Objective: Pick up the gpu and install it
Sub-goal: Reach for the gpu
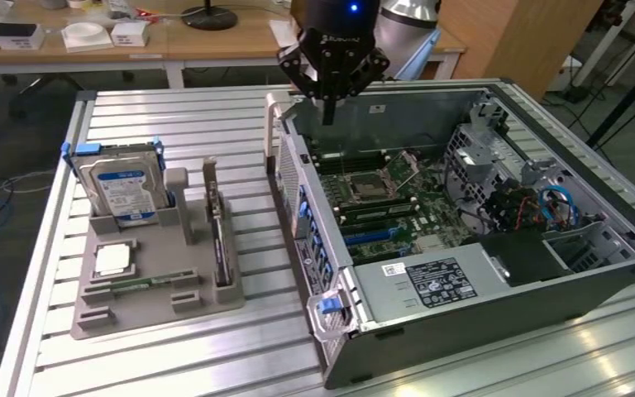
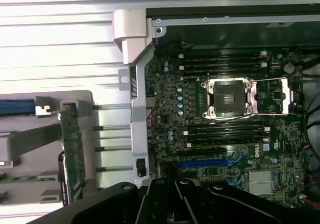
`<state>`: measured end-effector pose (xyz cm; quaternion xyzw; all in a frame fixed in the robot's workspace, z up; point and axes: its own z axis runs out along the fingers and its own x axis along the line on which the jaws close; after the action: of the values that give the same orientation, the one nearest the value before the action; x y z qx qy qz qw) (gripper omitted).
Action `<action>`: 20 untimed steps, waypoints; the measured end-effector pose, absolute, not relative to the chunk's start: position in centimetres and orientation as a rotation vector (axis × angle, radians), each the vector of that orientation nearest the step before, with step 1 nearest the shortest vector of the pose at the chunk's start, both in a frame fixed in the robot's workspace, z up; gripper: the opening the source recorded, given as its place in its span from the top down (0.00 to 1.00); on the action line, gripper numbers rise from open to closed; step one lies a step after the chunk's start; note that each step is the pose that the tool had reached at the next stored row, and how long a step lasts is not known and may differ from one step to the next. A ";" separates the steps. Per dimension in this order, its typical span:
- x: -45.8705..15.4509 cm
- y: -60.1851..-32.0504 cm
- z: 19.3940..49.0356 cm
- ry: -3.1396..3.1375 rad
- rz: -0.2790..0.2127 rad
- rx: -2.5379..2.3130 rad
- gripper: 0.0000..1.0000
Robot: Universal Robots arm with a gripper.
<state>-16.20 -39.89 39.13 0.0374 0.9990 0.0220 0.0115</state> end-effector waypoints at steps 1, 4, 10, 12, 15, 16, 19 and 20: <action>-16.3 -39.9 39.1 3.116 0.069 0.117 0.89; -16.5 -39.9 39.1 3.116 0.069 0.117 0.89; -16.9 -39.9 39.1 3.116 0.069 0.117 0.89; -17.1 -39.9 39.1 3.116 0.069 0.117 0.89; -17.3 -39.9 39.1 3.116 0.069 0.117 0.89; -17.4 -39.9 39.1 3.116 0.069 0.117 0.89; -17.7 -39.9 39.1 3.116 0.069 0.117 0.89; -17.8 -39.9 39.1 3.116 0.069 0.117 0.89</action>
<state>-17.82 -39.88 39.05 0.0375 0.9990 0.0220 0.0112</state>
